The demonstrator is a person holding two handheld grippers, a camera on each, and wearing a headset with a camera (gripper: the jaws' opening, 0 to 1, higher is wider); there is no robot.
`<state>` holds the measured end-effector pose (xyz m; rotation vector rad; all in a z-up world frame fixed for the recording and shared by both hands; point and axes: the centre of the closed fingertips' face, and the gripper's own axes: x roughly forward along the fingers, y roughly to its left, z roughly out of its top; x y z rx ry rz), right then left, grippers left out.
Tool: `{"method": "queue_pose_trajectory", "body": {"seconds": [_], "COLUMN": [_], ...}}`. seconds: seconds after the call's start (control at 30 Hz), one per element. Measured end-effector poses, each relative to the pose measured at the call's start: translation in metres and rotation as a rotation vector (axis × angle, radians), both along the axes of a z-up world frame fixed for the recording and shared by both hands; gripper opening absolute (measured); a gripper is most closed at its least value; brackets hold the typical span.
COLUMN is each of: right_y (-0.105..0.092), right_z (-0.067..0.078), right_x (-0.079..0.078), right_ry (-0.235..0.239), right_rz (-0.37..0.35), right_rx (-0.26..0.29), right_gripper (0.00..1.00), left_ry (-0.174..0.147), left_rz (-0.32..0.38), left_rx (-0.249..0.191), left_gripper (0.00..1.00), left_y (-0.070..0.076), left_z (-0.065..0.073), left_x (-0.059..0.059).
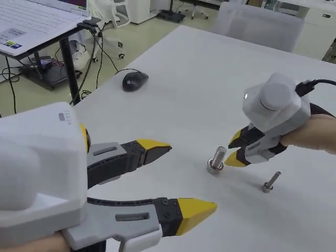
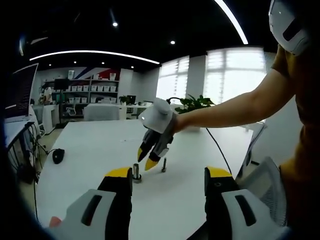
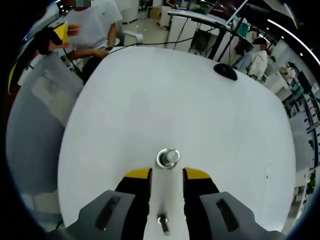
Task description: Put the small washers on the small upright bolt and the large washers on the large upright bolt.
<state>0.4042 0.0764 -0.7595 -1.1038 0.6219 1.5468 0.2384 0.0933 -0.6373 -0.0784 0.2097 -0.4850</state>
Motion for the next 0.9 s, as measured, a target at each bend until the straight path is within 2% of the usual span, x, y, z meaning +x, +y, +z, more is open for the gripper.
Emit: {"method": "queue_pose_trajectory", "body": {"seconds": [0.1,0.23,0.33,0.5,0.57,0.6,0.7,0.77,0.9], "right_y": [-0.009,-0.024,-0.034,-0.052,-0.061,-0.066,-0.081,-0.096,-0.117], "right_z": [0.007,0.014,0.023,0.046,0.051,0.057,0.064,0.071,0.08], "right_x": [-0.007,-0.019,-0.029,-0.054,-0.06,-0.063,-0.075,-0.081,-0.095], "right_ry": [0.001,-0.014,-0.025,-0.022,-0.012,-0.021,0.017,0.042,0.105], "right_rz": [-0.02,-0.018,-0.034,-0.096,-0.131,-0.147,-0.185,-0.244,-0.3], "right_rx": [0.04,0.073,0.126,0.292,0.336,0.387,0.45,0.522,0.637], "right_gripper": [0.25,0.25,0.25,0.26,0.26,0.26,0.26,0.27,0.3], "left_ry": [0.011,0.011,0.017,0.007,0.0,-0.003,-0.006,-0.005,-0.016], "left_rz": [-0.015,-0.037,-0.05,-0.07,-0.075,-0.081,-0.102,-0.114,-0.128], "left_rx": [0.023,0.02,0.03,0.033,0.03,0.032,0.025,0.027,0.027], "left_gripper": [0.59,0.59,0.59,0.59,0.59,0.59,0.59,0.59,0.59], "left_y": [-0.004,-0.009,-0.012,-0.016,-0.018,-0.019,-0.023,-0.027,-0.033], "left_z": [-0.002,-0.001,-0.001,0.005,0.007,0.008,0.01,0.012,0.017], "left_x": [0.001,0.001,0.001,0.003,0.002,0.001,-0.005,-0.009,-0.014]}}
